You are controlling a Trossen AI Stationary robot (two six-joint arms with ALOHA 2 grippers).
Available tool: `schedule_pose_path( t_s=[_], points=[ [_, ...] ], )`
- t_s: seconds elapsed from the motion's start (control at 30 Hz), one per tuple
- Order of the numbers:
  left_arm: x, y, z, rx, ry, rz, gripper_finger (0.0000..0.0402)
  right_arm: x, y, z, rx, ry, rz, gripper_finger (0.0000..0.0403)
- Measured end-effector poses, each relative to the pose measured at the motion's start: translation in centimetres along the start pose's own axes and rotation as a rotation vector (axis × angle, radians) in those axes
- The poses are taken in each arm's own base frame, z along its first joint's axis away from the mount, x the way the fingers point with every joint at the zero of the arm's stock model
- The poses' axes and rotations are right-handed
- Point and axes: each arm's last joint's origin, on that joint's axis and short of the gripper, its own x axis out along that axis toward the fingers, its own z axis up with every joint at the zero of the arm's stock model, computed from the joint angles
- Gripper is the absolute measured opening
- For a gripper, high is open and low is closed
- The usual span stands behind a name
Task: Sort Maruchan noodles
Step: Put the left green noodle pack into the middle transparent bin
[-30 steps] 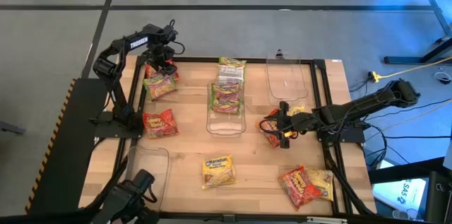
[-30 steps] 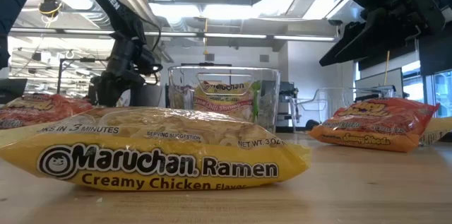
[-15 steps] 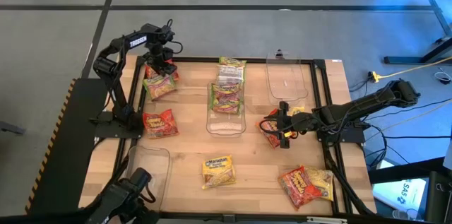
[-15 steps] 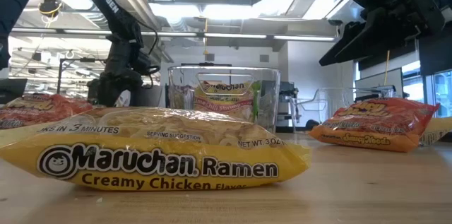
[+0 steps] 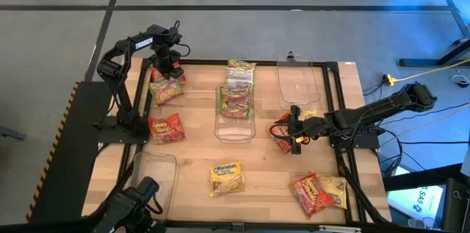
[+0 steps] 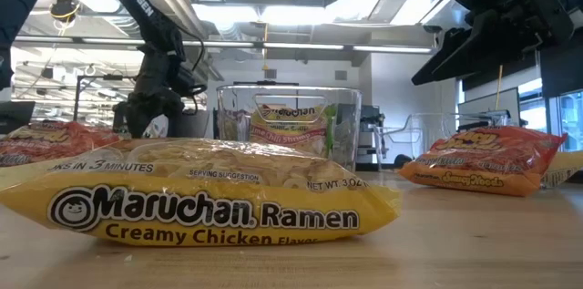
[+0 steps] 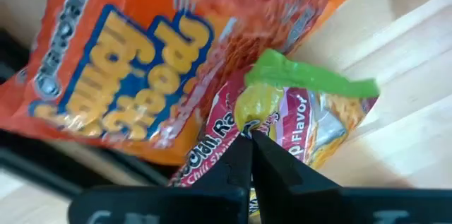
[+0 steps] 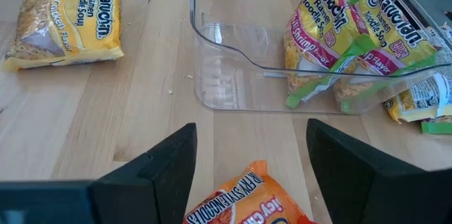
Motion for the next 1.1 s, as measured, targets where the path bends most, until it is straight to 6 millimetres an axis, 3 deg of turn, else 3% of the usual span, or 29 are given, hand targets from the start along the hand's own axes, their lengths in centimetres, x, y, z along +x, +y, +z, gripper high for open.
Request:
schedule_pose_path(
  t_s=[0.27,0.7,1.1],
  points=[
    [-2.6,-4.0,-1.7,0.120,-0.060,0.086,0.0001,0.0,0.0,0.0,0.001,-0.001,0.000,0.0237],
    [-7.0,-10.9,-6.8,0.247,-0.289,0.143,0.0000,0.0,0.0,0.4,0.012,-0.037,0.001,0.0237],
    [-8.7,-16.5,-11.3,0.341,-0.480,0.114,0.0000,-0.1,0.0,1.3,0.046,-0.127,0.004,0.0237]
  ],
)
